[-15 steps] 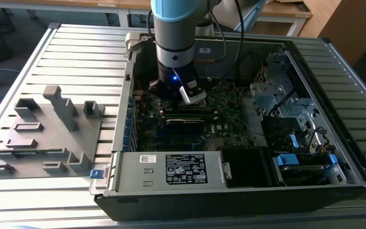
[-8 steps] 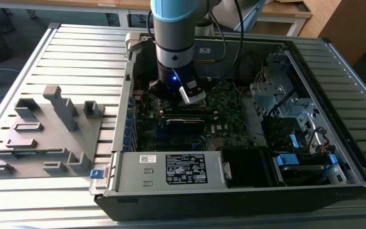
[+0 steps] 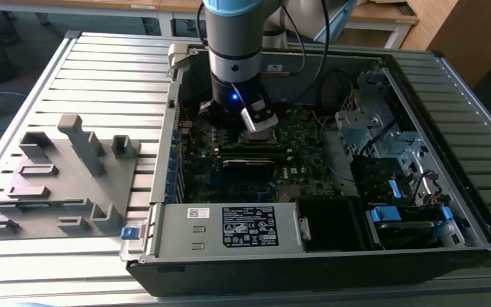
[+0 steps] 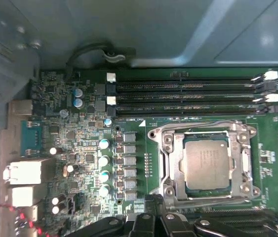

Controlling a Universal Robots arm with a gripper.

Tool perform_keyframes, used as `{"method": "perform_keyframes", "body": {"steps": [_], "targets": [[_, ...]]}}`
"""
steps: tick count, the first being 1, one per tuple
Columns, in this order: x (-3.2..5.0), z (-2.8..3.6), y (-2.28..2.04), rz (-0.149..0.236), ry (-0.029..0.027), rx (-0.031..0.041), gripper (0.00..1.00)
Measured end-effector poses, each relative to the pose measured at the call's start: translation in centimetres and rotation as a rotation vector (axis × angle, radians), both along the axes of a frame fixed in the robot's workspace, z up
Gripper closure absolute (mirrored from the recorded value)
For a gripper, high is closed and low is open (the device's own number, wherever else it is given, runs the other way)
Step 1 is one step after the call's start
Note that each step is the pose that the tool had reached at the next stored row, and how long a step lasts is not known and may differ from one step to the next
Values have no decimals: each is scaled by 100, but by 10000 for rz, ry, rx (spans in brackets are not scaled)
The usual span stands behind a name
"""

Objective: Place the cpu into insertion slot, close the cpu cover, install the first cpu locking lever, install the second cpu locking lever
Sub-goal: 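Install the second cpu locking lever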

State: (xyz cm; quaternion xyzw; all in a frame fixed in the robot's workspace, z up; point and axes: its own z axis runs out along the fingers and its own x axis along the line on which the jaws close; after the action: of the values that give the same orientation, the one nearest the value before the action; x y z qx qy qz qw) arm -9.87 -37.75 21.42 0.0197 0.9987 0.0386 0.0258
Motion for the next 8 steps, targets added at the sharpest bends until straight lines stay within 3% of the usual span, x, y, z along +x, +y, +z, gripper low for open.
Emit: {"method": "perform_keyframes", "body": {"steps": [4, 8], "targets": [[0, 139, 0, 0, 1, 0, 89], [0, 161, 0, 1, -2, 5, 89]]}}
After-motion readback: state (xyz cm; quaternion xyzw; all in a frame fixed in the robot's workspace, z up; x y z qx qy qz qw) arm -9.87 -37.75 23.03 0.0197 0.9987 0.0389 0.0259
